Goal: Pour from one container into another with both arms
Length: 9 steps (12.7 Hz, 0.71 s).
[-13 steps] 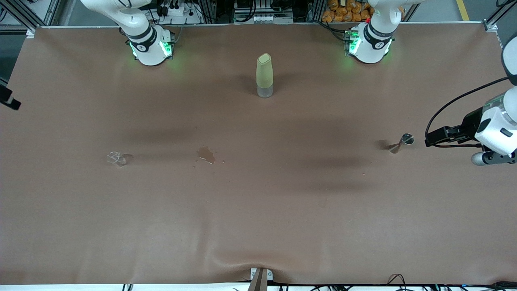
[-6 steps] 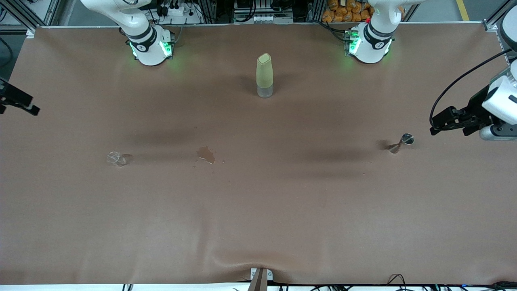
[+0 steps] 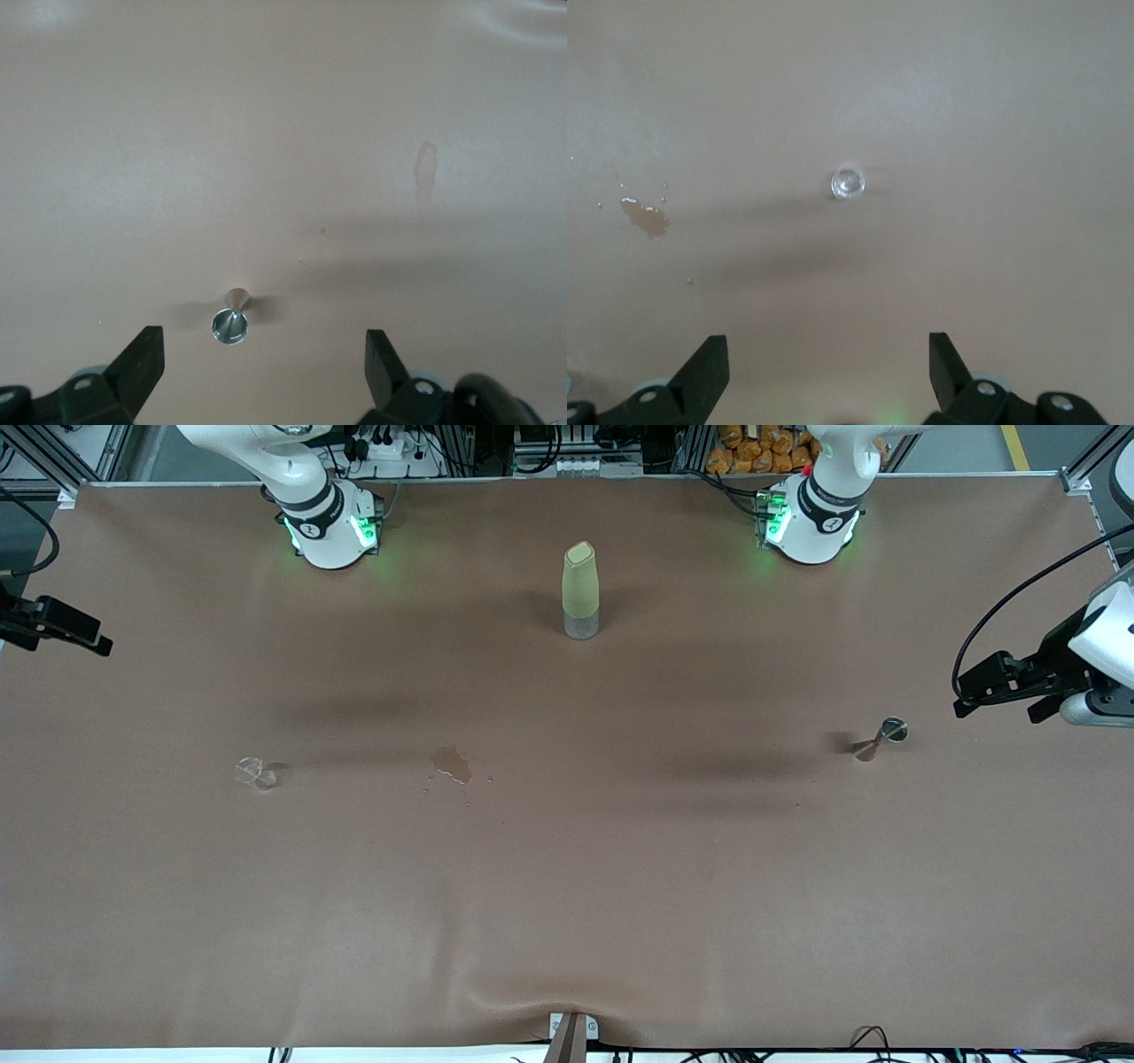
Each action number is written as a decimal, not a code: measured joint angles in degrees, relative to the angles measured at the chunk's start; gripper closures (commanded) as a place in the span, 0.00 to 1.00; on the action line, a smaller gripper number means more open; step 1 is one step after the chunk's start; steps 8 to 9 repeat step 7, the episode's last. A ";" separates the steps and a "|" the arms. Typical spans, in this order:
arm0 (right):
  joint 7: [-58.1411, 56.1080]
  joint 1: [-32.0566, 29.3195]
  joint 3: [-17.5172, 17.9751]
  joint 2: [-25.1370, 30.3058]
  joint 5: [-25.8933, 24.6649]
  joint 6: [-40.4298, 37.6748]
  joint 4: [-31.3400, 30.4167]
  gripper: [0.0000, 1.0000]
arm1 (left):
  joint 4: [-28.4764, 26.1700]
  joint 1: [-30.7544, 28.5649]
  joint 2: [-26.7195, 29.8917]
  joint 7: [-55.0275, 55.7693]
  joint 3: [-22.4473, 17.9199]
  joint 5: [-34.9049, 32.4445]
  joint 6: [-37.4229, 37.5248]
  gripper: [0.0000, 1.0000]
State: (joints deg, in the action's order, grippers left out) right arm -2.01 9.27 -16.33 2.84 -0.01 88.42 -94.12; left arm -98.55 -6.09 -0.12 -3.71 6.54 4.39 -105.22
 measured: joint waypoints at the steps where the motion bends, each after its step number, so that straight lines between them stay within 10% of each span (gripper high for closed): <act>1: -0.12 0.01 0.55 -0.01 -0.08 1.53 -0.32 0.00 | 0.20 -0.02 0.00 -0.03 -0.01 0.00 0.35 0.00; 9: -0.19 1.53 1.69 0.00 -0.17 3.88 -0.87 0.00 | 2.37 -0.14 -0.03 0.16 -0.19 -0.49 0.61 0.00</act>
